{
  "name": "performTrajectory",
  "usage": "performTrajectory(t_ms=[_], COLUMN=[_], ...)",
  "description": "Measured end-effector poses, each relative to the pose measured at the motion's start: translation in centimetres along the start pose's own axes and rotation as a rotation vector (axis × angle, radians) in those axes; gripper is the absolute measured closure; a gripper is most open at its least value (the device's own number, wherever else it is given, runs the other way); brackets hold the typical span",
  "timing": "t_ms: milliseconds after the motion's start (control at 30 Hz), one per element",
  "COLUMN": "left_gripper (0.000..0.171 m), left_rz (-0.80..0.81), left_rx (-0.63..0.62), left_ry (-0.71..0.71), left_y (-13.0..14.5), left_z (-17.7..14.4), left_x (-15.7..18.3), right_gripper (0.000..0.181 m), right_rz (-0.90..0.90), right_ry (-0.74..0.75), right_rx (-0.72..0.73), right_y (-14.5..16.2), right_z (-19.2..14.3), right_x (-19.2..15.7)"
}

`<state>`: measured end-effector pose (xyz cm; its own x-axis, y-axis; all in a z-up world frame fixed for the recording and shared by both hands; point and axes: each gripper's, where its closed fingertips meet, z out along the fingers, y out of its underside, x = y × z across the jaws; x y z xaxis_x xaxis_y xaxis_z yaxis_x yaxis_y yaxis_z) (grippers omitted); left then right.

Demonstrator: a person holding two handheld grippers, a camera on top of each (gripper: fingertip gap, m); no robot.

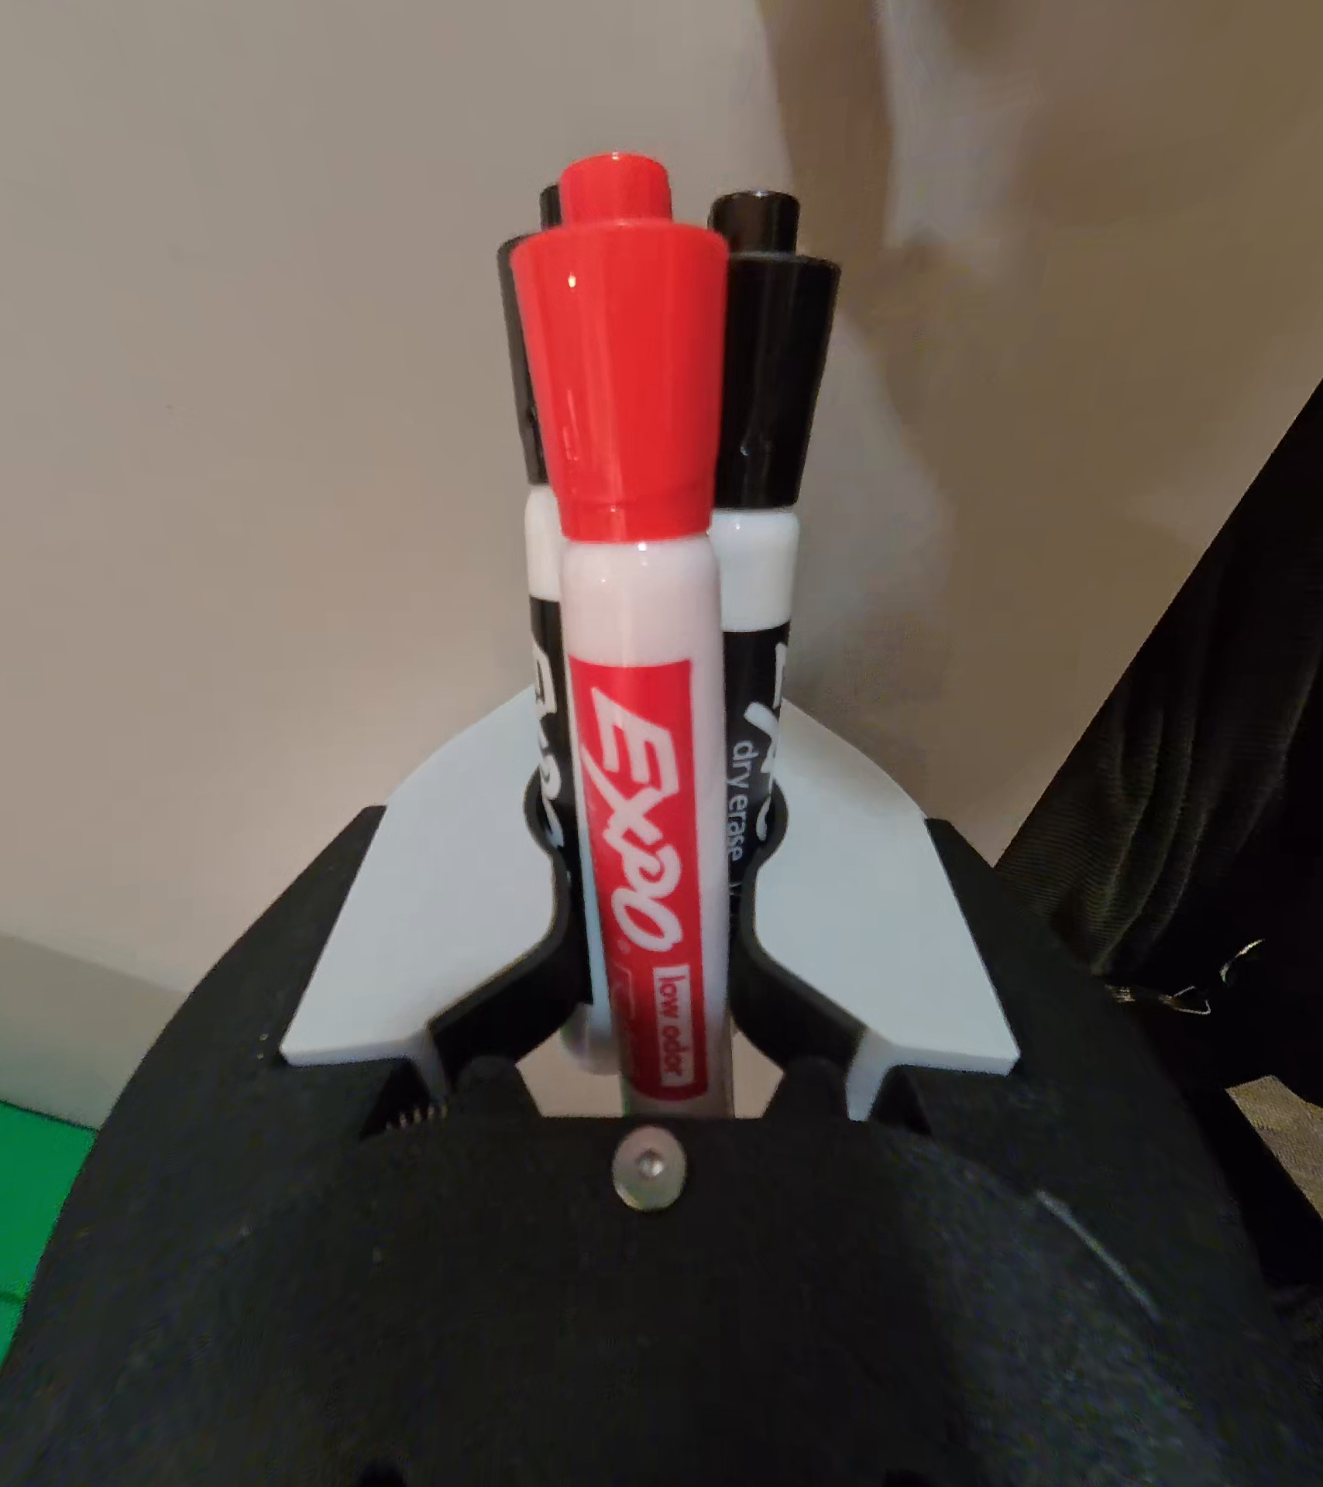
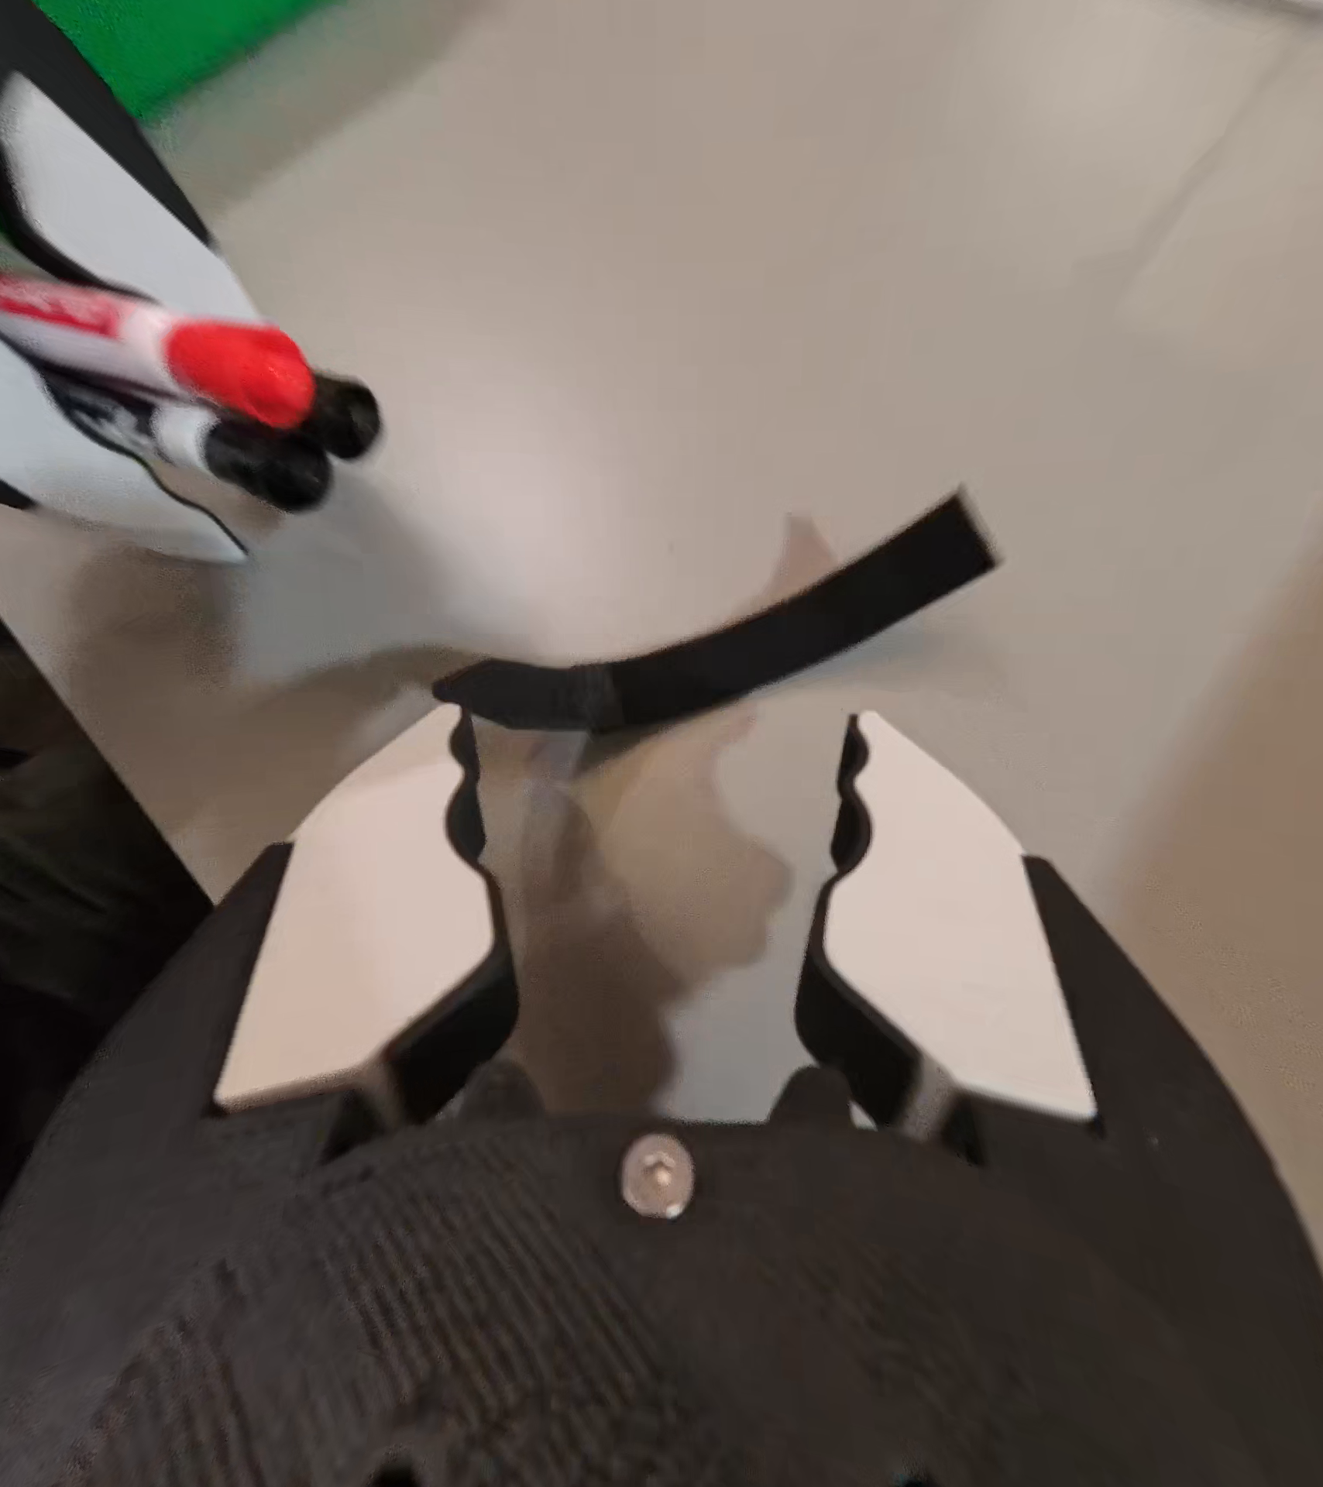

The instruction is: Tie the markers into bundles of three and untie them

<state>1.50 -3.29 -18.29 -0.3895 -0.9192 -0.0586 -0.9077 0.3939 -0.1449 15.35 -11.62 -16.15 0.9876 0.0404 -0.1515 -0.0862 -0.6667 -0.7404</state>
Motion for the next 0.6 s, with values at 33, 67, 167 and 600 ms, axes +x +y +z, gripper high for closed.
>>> performTrajectory(t_ms=[33, 67, 167, 600], left_gripper=[0.128, 0.128, 0.129, 0.128], left_rz=[0.000, 0.004, 0.016, 0.019], left_rx=[0.001, 0.004, 0.016, 0.010], left_ry=[-0.003, -0.005, 0.005, 0.028], left_y=[0.0, -0.1, -0.3, 0.3], left_z=[-0.1, -0.1, -0.1, 0.3], left_x=[-0.1, -0.1, 0.0, -0.3], right_gripper=[0.093, 0.092, 0.092, 0.124], right_rz=[0.009, 0.002, -0.047, 0.139], right_ry=[0.008, 0.025, 0.075, -0.041], right_rx=[-0.040, -0.063, -0.071, 0.029], right_y=[0.7, 1.2, 1.2, -1.3], right_z=[0.4, 0.7, 0.9, 2.1], right_x=[0.1, 0.4, 1.0, 4.6])
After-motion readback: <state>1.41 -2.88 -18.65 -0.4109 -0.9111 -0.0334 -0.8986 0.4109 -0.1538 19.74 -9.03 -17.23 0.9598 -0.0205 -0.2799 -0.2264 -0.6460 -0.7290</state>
